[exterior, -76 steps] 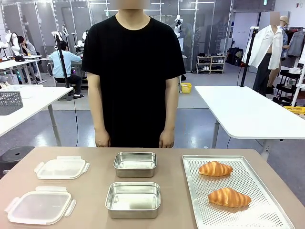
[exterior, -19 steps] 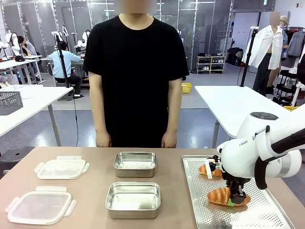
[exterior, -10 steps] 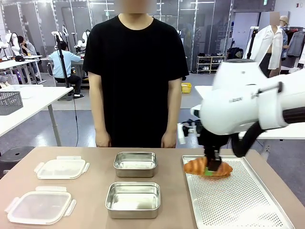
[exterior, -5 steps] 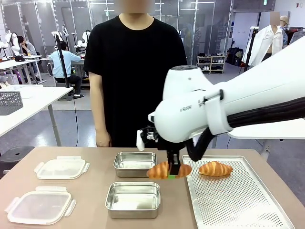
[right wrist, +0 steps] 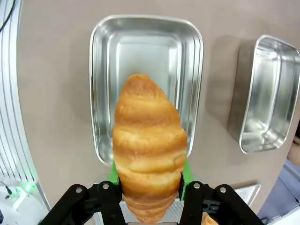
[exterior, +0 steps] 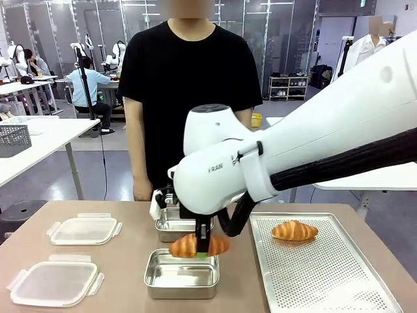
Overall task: Place the bread into the airtight container.
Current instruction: Pick up a Butter Roll and place it into an empty Airtight Container.
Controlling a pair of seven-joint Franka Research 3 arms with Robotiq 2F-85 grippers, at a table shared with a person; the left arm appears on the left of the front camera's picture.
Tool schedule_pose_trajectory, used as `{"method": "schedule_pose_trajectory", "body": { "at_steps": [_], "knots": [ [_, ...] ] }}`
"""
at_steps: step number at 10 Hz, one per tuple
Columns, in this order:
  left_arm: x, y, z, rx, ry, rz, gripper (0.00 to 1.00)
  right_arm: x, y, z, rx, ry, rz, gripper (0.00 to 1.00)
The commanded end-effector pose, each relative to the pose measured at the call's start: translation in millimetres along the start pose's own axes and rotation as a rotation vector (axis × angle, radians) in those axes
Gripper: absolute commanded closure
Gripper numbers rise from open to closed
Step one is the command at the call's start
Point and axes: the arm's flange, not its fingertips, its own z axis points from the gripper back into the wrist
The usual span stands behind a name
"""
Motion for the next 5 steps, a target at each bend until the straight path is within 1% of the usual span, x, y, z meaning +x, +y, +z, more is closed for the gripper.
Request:
{"method": "schedule_pose_trajectory", "body": {
  "at_steps": [1, 3, 5],
  "knots": [
    [-1.4, -2.7, 6.2, 0.002, -0.010, -0.004, 0.00, 20.4, -1.7, -13.1, -0.029, -0.001, -0.050, 0.46],
    [-1.4, -2.7, 6.2, 0.002, -0.010, -0.004, 0.00, 32.7, 2.3, -25.2, -0.024, -0.001, -0.061, 0.46],
    [-1.4, -2.7, 6.2, 0.002, -0.010, -0.004, 0.00, 33.8, 1.0, -43.1, -0.003, -0.026, -0.075, 0.46]
  ]
}}
